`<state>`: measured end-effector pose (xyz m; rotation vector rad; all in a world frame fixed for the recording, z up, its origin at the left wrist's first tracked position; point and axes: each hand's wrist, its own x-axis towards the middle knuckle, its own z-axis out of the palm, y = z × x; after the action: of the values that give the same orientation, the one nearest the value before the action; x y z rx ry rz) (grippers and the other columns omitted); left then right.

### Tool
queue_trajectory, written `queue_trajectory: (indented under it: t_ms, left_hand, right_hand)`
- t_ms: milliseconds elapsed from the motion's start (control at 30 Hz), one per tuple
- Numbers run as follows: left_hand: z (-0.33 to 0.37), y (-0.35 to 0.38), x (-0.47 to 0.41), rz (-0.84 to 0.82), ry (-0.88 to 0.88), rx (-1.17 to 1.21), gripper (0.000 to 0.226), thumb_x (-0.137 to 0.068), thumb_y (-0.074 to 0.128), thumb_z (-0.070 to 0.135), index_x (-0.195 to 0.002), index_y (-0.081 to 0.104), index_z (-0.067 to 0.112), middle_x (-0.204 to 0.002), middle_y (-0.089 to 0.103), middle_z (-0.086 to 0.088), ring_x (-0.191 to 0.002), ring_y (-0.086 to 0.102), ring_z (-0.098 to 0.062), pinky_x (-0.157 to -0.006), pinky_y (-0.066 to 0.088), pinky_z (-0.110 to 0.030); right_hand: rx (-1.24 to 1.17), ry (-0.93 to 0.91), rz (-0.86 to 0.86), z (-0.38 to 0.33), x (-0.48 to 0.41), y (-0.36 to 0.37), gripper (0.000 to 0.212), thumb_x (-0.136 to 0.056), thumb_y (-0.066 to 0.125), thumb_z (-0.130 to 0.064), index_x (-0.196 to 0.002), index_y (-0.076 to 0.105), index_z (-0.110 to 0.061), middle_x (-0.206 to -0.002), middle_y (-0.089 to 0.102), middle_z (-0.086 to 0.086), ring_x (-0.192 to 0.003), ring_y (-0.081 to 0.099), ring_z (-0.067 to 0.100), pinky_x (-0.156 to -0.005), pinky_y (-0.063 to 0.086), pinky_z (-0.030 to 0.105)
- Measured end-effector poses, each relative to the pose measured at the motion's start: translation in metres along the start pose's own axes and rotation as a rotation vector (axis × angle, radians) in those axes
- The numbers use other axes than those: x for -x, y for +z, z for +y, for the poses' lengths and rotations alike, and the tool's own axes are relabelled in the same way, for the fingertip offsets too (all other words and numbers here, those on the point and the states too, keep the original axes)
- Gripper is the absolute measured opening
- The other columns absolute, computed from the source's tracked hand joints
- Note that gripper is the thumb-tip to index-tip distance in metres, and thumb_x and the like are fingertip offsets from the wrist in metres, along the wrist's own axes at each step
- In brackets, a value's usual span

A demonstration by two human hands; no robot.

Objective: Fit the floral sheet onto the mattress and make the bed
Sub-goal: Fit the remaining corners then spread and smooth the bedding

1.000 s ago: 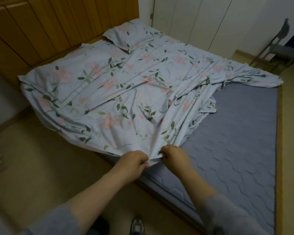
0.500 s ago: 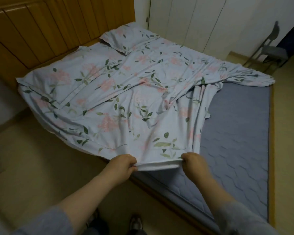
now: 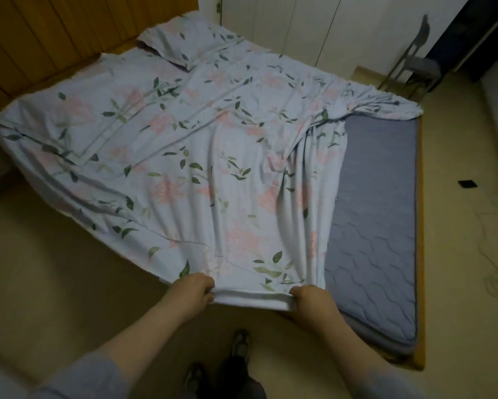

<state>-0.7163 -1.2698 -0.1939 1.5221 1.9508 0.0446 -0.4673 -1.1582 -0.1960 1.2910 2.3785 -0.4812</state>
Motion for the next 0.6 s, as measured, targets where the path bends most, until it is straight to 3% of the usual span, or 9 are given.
queue_trajectory:
  t_ms: [167,333,433,600]
  left_hand:
    - [-0.002,0.015,0.031,0.031,-0.029,0.046,0.029,-0.091,0.053,0.027,-0.063,0.043,0.023,-0.083,0.054,-0.001,-0.086,0.058,-0.021,-0.066,0.037,-0.027]
    - [0.000,0.024,0.057,0.067,-0.109,0.074,0.020,-0.092,0.050,0.026,-0.073,0.048,0.020,-0.084,0.053,-0.002,-0.085,0.058,-0.021,-0.067,0.037,-0.026]
    - [-0.003,0.038,0.072,0.096,-0.177,0.079,0.025,-0.092,0.050,0.025,-0.068,0.045,0.021,-0.083,0.053,-0.002,-0.085,0.057,-0.022,-0.066,0.036,-0.026]
    - [-0.012,0.069,0.088,0.107,-0.267,0.098,0.013,-0.091,0.051,0.023,-0.078,0.053,0.020,-0.102,0.061,-0.005,-0.092,0.058,-0.021,-0.071,0.040,-0.027]
  right_hand:
    - [0.015,0.027,-0.010,-0.014,0.021,0.001,0.024,-0.090,0.048,-0.032,-0.101,0.066,-0.020,-0.105,0.066,0.004,-0.096,0.061,0.022,-0.085,0.047,0.028]
    - [-0.014,0.027,-0.029,-0.027,0.036,0.003,0.023,-0.092,0.046,-0.027,-0.100,0.066,-0.019,-0.102,0.065,0.004,-0.086,0.058,0.019,-0.082,0.047,0.027]
    - [-0.052,0.021,-0.073,-0.034,0.045,0.016,0.022,-0.092,0.048,-0.025,-0.102,0.066,-0.018,-0.103,0.065,0.004,-0.087,0.059,0.018,-0.084,0.049,0.027]
    - [-0.040,-0.014,-0.137,-0.043,0.061,0.041,0.026,-0.094,0.045,-0.027,-0.106,0.065,-0.015,-0.107,0.064,0.006,-0.096,0.060,0.019,-0.089,0.050,0.028]
